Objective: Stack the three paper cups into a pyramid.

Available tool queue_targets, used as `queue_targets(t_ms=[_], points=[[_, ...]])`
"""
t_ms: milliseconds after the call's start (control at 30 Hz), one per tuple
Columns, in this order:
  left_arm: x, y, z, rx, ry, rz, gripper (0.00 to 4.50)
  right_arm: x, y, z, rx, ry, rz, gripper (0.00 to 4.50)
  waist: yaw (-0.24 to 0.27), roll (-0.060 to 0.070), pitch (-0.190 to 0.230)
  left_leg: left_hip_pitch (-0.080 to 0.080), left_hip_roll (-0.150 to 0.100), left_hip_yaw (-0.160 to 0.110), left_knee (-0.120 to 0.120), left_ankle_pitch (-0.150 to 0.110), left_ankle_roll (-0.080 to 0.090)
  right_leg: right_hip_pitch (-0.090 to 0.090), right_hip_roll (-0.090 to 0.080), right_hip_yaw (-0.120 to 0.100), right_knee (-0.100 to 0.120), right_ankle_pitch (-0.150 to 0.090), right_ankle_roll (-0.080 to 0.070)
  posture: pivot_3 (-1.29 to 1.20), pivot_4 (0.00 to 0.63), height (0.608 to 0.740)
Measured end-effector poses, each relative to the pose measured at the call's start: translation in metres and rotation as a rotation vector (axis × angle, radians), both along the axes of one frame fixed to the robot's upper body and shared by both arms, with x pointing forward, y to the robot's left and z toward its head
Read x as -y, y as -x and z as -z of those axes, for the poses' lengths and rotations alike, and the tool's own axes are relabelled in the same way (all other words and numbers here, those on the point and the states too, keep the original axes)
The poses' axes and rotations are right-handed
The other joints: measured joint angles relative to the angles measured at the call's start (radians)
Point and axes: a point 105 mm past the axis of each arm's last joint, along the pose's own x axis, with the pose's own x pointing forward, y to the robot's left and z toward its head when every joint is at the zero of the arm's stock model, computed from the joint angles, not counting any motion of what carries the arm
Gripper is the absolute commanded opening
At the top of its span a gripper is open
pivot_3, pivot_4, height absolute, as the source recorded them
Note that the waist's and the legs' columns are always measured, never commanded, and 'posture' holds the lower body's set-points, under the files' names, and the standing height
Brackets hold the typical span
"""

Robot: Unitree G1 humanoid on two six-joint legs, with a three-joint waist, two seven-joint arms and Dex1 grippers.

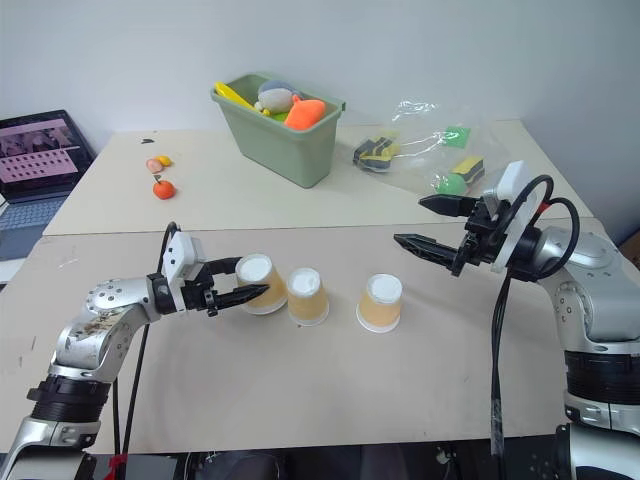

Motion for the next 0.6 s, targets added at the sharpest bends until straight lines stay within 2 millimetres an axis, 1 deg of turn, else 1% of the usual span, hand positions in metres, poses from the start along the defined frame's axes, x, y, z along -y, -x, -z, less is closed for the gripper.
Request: queue_targets(t_ms=[200, 267, 300, 333, 367, 400, 600], points=[[0.006, 0.003, 0.008, -0.034, -0.016, 0.049, 2.49, 0.002, 0.0, 0.002, -0.004, -0.003, 0.013, 4.5, 0.0, 0.0, 0.0, 0.0, 0.0, 0.0, 0.0, 0.0, 0.0, 0.0, 0.0, 0.0, 0.0, 0.0, 0.0, 0.0, 0.15, 0.74], [0.009, 0.005, 0.01, -0.044, -0.022, 0.07, 3.44, 0.002, -0.001, 0.002, -0.004, -0.003, 0.013, 4.5, 0.001, 0.0, 0.0, -0.001, 0.0, 0.0, 0.0, 0.0, 0.0, 0.0, 0.0, 0.0, 0.0, 0.0, 0.0, 0.0, 0.15, 0.74], [0.01, 0.006, 0.011, -0.047, -0.023, 0.076, 3.63, 0.002, -0.001, 0.002, -0.004, -0.003, 0.013, 4.5, 0.001, 0.0, 0.0, -0.001, 0.0, 0.0, 0.0, 0.0, 0.0, 0.0, 0.0, 0.0, 0.0, 0.0, 0.0, 0.0, 0.15, 0.74], [0.01, 0.006, 0.012, -0.054, -0.023, 0.083, 4.11, 0.002, -0.001, 0.001, -0.004, -0.003, 0.014, 4.5, 0.001, 0.0, 0.0, -0.001, 0.0, 0.0, 0.0, 0.0, 0.0, 0.0, 0.0, 0.0, 0.0, 0.0, 0.0, 0.0, 0.15, 0.74], [0.011, 0.007, 0.012, -0.06, -0.024, 0.092, 4.39, 0.002, -0.001, 0.002, -0.004, -0.003, 0.014, 4.5, 0.001, 0.0, 0.0, -0.001, 0.0, 0.0, 0.0, 0.0, 0.0, 0.0, 0.0, 0.0, 0.0, 0.0, 0.0, 0.0, 0.15, 0.74], [0.011, 0.008, 0.013, -0.063, -0.025, 0.097, 4.46, 0.002, -0.001, 0.002, -0.004, -0.003, 0.014, 4.5, 0.001, 0.0, 0.0, -0.001, 0.0, 0.0, 0.0, 0.0, 0.0, 0.0, 0.0, 0.0, 0.0, 0.0, 0.0, 0.0, 0.15, 0.74], [0.008, 0.006, 0.011, -0.061, -0.024, 0.076, 4.46, 0.003, 0.0, 0.003, -0.008, -0.004, 0.018, 4.5, 0.0, 0.0, 0.0, 0.0, 0.0, 0.0, 0.0, 0.0, 0.0, 0.0, 0.0, 0.0, 0.0, 0.0, 0.0, 0.0, 0.15, 0.74]])
